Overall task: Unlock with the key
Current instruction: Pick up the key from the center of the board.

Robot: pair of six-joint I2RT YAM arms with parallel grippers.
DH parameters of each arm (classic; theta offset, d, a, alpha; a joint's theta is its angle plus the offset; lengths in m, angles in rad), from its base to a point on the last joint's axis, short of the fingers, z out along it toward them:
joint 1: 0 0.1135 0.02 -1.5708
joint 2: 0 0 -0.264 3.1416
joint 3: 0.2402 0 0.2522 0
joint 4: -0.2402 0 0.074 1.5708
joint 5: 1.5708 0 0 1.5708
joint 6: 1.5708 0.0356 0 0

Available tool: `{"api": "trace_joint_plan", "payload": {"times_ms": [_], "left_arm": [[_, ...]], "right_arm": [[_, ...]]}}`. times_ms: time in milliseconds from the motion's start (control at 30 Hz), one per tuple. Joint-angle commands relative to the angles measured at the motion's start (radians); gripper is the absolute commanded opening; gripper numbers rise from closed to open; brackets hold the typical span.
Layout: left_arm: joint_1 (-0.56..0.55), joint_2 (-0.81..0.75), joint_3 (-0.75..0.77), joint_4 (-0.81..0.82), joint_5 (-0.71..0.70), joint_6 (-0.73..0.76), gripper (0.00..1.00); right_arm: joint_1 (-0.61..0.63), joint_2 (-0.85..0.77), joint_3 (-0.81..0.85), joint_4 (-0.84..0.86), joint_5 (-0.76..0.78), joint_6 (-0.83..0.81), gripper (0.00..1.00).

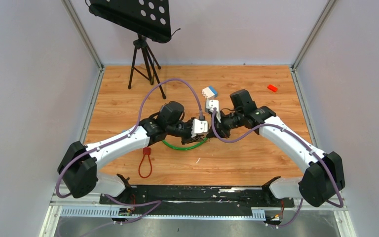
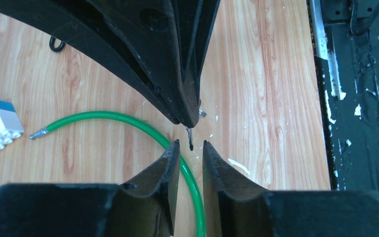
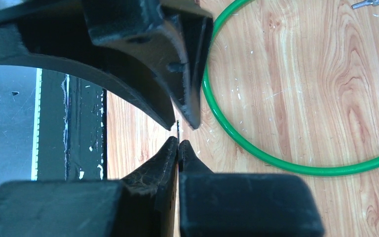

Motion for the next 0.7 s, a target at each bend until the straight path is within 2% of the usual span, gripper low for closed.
{"api": "trace_joint_plan", "payload": {"times_ms": [0, 200, 333, 533, 667], "left_arm": [[-0.002, -0.065, 0.022, -0.019, -0.003, 0.053, 0.38], [0.0, -0.156, -0.018, -0.078, -0.152, 0.174, 0.71], [0.004, -0.202, -0.027, -0.234, -0.257, 0.301, 0.84], [0.041, -0.219, -0.046, -0.543, -0.368, 0.428, 0.9], [0.083, -0.218, -0.088, -0.663, -0.45, 0.484, 0.91]], "right_arm": [[-0.001, -0.045, 0.006, -0.007, -0.02, -0.018, 0.0], [-0.005, -0.087, -0.011, -0.019, -0.025, -0.019, 0.0], [-0.012, -0.105, -0.022, -0.024, -0.034, -0.02, 0.0], [-0.051, -0.15, -0.044, -0.003, -0.037, -0.017, 0.0], [-0.083, -0.179, -0.058, 0.007, -0.04, -0.018, 0.0]]}}
